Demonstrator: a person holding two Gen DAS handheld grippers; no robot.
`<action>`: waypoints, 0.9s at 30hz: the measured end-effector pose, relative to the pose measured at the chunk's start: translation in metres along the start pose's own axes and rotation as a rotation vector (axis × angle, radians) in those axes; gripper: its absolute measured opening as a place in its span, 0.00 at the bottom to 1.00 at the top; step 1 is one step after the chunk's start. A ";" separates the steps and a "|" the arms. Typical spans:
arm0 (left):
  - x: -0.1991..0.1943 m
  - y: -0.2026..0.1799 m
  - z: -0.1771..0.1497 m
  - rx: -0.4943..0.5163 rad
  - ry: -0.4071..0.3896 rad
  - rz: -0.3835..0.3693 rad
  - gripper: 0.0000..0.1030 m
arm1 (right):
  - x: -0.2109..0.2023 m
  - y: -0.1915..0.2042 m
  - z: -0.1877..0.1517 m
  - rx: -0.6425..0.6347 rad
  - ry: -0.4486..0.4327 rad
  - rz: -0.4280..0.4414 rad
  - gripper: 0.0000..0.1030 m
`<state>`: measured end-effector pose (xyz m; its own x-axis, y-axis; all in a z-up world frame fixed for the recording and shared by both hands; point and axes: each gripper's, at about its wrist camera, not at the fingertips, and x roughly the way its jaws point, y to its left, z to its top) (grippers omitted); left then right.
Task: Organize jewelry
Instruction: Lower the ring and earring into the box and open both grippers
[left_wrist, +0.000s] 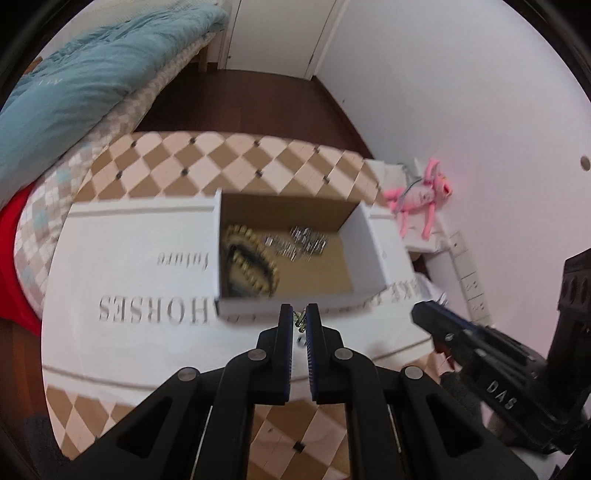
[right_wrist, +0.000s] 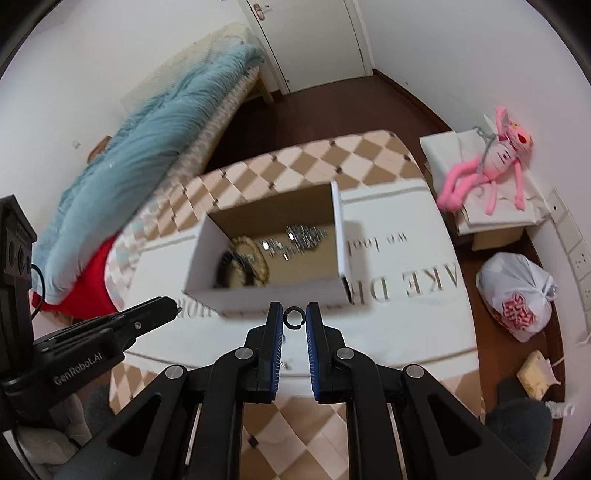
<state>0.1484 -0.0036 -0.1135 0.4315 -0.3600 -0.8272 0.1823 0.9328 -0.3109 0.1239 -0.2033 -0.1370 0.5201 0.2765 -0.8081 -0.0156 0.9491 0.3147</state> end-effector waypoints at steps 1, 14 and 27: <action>0.002 -0.002 0.007 0.000 0.002 -0.009 0.04 | 0.001 0.001 0.008 -0.001 -0.006 0.007 0.13; 0.066 -0.016 0.085 0.030 0.158 0.006 0.10 | 0.068 -0.011 0.073 -0.013 0.172 -0.026 0.14; 0.043 0.014 0.081 0.025 0.062 0.205 0.92 | 0.055 -0.016 0.081 -0.034 0.160 -0.103 0.45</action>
<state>0.2406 -0.0073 -0.1152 0.4064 -0.1601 -0.8996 0.1183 0.9855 -0.1220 0.2216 -0.2151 -0.1457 0.3777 0.1952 -0.9051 0.0010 0.9774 0.2113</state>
